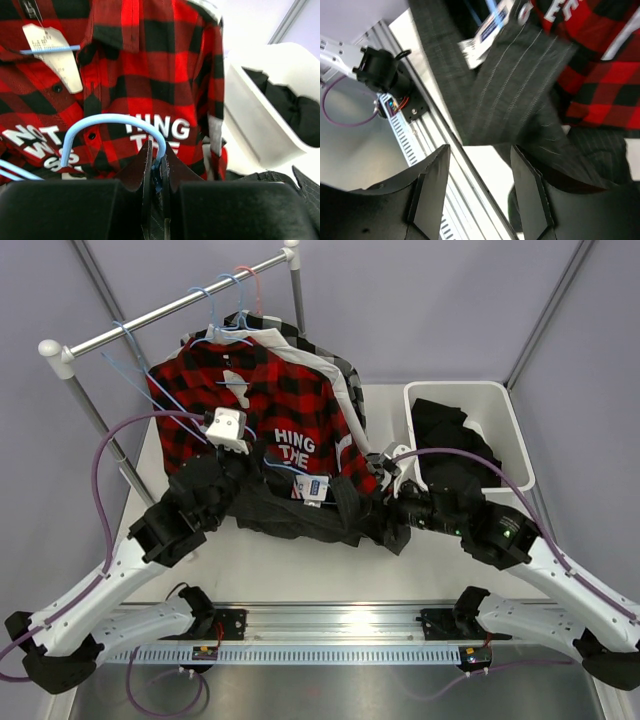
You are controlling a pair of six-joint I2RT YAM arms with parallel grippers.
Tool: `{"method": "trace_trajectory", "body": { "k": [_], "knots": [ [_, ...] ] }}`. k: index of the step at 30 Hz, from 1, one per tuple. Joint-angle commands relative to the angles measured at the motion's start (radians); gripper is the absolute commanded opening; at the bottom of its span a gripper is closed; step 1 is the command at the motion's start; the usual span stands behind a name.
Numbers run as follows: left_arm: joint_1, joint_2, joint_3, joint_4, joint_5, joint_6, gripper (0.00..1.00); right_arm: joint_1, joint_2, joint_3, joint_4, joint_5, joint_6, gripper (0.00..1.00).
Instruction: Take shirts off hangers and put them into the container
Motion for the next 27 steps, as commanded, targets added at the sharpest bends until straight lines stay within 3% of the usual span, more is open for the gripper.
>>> {"method": "trace_trajectory", "body": {
  "k": [1, 8, 15, 27],
  "knots": [
    [0.004, -0.032, -0.033, 0.092, -0.005, 0.044, 0.00, 0.001, -0.030, 0.106, -0.054, 0.116, 0.039, 0.60],
    [0.004, -0.035, -0.047, 0.077, 0.008, 0.084, 0.00, 0.001, 0.054, 0.175, -0.086, 0.292, 0.121, 0.58],
    [0.005, -0.041, -0.085, 0.075, -0.020, 0.074, 0.00, 0.003, 0.201, 0.222, -0.031, 0.236, 0.181, 0.62],
    [0.005, -0.009, -0.098, 0.036, -0.106, 0.035, 0.00, 0.047, 0.373, 0.274, 0.015, 0.277, 0.160, 0.64]
  ]
}}
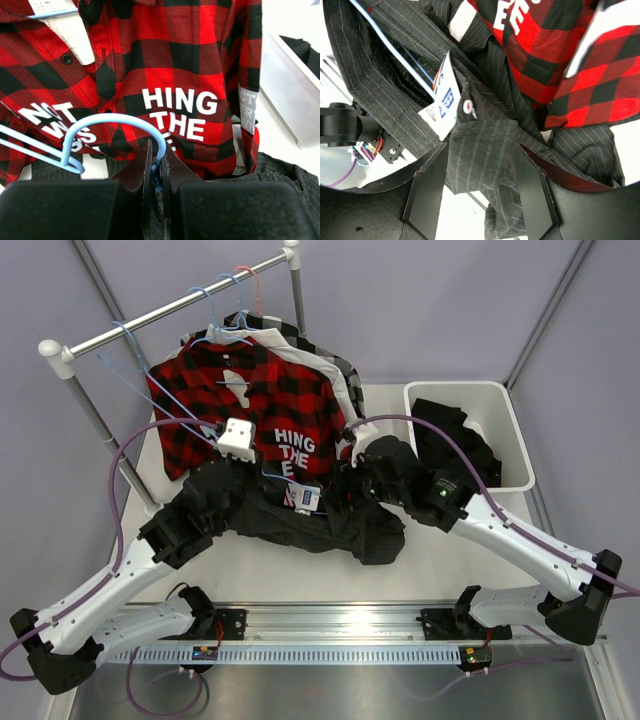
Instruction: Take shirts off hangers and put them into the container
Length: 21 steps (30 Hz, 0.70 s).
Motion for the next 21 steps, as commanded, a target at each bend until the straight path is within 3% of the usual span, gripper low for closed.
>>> {"method": "trace_trajectory", "body": {
  "k": [1, 11, 21],
  "knots": [
    [0.005, 0.010, 0.012, 0.048, -0.057, -0.019, 0.00, 0.035, 0.042, 0.064, 0.045, 0.039, -0.001, 0.63],
    [0.005, 0.014, 0.017, 0.032, -0.076, -0.022, 0.00, 0.099, 0.120, 0.117, 0.014, 0.131, -0.019, 0.63],
    [0.005, -0.017, 0.011, 0.032, -0.076, -0.019, 0.00, 0.099, 0.157, 0.116, -0.021, 0.208, -0.038, 0.50]
  ]
}}
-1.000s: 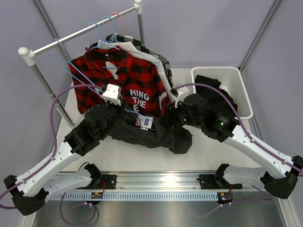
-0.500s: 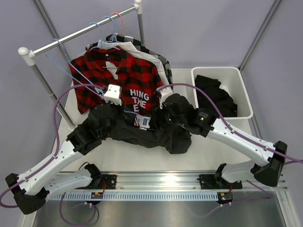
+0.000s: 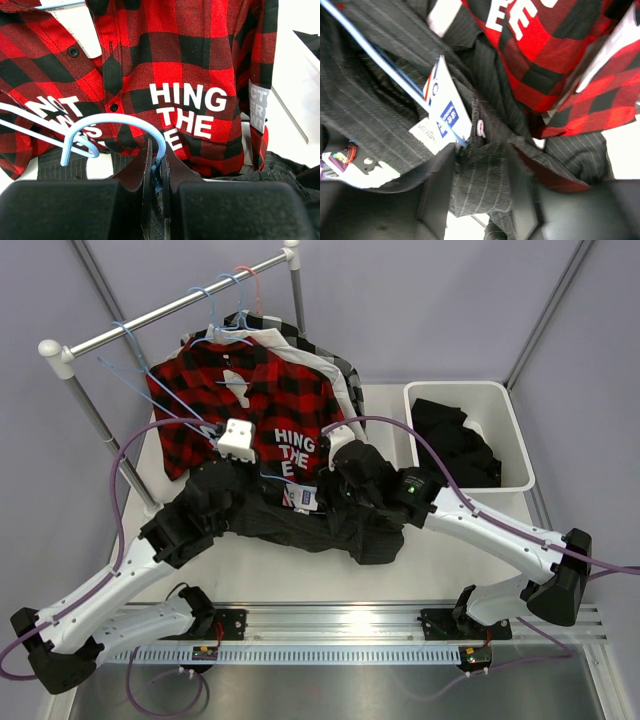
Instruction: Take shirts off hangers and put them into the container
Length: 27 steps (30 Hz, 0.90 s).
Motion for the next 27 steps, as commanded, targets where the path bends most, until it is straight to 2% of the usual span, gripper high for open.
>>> {"method": "trace_trajectory", "body": {
  "k": [1, 9, 10, 14, 21, 27],
  "knots": [
    [0.005, -0.032, 0.009, 0.051, -0.041, -0.011, 0.00, 0.011, -0.001, 0.037, -0.014, 0.080, -0.020, 0.47],
    [0.005, -0.037, 0.005, 0.050, -0.047, -0.005, 0.00, 0.011, -0.071, 0.017, -0.041, 0.124, -0.040, 0.24],
    [0.005, -0.035, 0.005, 0.050, -0.047, -0.005, 0.00, 0.011, -0.080, 0.011, -0.043, 0.127, -0.039, 0.18],
    [0.005, -0.035, 0.003, 0.048, -0.048, -0.005, 0.00, 0.011, -0.112, -0.002, -0.057, 0.146, -0.040, 0.06],
    [0.005, -0.049, 0.000, 0.053, -0.038, -0.006, 0.00, 0.009, -0.142, -0.031, -0.107, 0.273, -0.030, 0.04],
    [0.005, -0.091, -0.017, 0.085, -0.009, 0.003, 0.00, -0.012, -0.184, -0.092, -0.153, 0.316, -0.008, 0.04]
  ]
}}
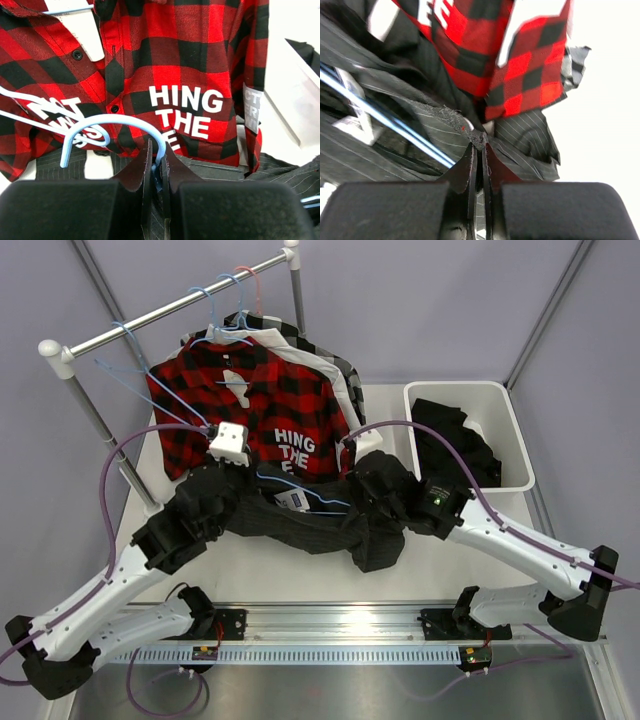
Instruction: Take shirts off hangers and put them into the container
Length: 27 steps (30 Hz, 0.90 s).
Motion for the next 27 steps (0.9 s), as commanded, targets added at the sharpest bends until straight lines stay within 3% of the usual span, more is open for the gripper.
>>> {"method": "trace_trajectory", "body": {
  "k": [1, 8, 19, 27],
  "knots": [
    [0.005, -0.051, -0.010, 0.091, -0.014, 0.003, 0.00, -0.017, -0.060, -0.044, -0.059, 0.101, 0.020, 0.04],
    [0.005, -0.097, -0.023, 0.124, -0.046, -0.013, 0.00, -0.027, -0.129, -0.131, -0.037, 0.057, 0.033, 0.06],
    [0.005, -0.091, -0.001, 0.186, -0.063, -0.147, 0.00, -0.025, -0.176, -0.288, 0.134, -0.214, 0.076, 0.13],
    [0.005, -0.068, 0.005, 0.164, 0.042, -0.136, 0.00, -0.025, -0.311, -0.235, 0.011, -0.104, 0.031, 0.54]
  ]
}}
